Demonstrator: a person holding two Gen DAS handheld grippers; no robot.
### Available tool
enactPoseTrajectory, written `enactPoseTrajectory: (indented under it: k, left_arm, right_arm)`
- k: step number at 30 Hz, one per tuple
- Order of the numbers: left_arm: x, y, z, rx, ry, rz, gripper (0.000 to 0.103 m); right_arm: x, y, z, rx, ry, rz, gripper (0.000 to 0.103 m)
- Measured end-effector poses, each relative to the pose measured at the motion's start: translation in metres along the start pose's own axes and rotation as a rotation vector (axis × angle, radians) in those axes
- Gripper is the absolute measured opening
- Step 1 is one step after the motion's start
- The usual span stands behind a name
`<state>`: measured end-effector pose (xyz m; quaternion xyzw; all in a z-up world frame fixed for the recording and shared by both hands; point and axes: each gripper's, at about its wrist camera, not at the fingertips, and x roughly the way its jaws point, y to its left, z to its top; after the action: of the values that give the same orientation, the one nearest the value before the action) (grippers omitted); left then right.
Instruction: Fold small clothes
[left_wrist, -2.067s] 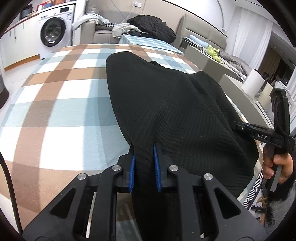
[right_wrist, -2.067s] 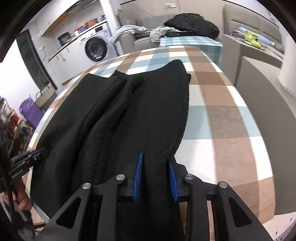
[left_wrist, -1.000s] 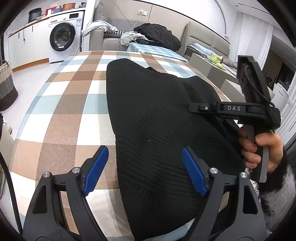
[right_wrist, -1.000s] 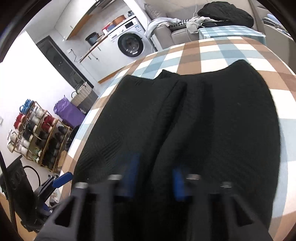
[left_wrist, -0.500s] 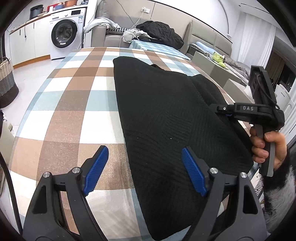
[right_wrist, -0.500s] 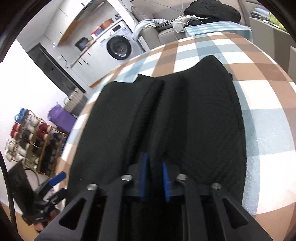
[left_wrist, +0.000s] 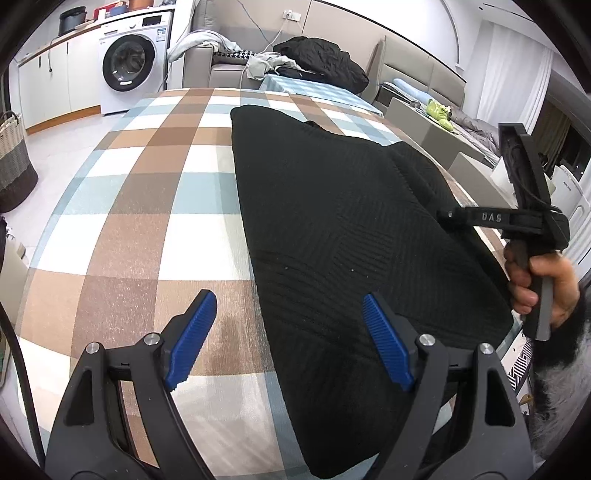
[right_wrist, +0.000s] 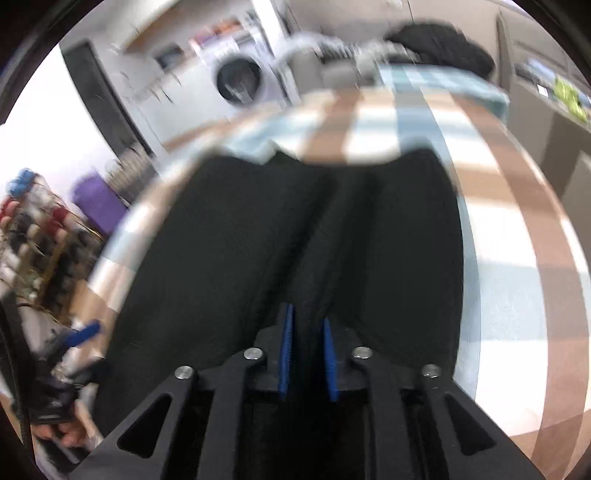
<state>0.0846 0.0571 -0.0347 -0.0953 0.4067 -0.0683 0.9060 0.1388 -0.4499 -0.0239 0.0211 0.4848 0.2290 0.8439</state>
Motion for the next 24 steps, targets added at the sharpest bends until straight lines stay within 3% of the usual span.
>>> enactPoseTrajectory:
  k: [1,4,7,9,11,16,17,21,24]
  left_arm:
    - [-0.001,0.0,0.0,0.002,-0.005,-0.003,0.08]
    - [0.001,0.0,0.001,0.004,-0.005,-0.004,0.08]
    - [0.003,-0.001,0.0,0.007,0.002,0.001,0.08]
    - [0.002,-0.001,0.0,0.006,-0.004,0.0,0.08]
    - [-0.001,0.0,0.001,0.0,-0.016,-0.005,0.08]
    - [-0.005,0.004,0.004,-0.017,-0.032,-0.014,0.08]
    - [-0.004,0.004,0.004,-0.017,-0.028,-0.01,0.08]
    - [0.001,0.004,0.002,-0.015,-0.006,-0.009,0.08]
    - [0.0,0.0,0.002,-0.004,-0.01,-0.012,0.08]
  right_arm:
    - [-0.003,-0.005,-0.001,0.016,-0.037,0.038,0.021]
    - [-0.003,-0.016,-0.001,0.062,-0.032,0.083,0.023]
    - [0.001,-0.019,0.004,0.066,-0.03,0.087,0.023]
    - [0.0,-0.016,0.004,0.038,-0.042,0.046,0.009]
    - [-0.005,-0.007,0.003,-0.003,-0.056,0.043,0.005]
    - [-0.054,0.005,0.019,-0.029,-0.214,0.058,0.004]
    - [-0.062,0.003,0.019,-0.038,-0.232,0.024,0.004]
    - [-0.053,-0.034,0.014,0.045,-0.212,-0.092,0.004]
    - [-0.035,-0.057,0.009,0.119,-0.157,-0.071,0.004]
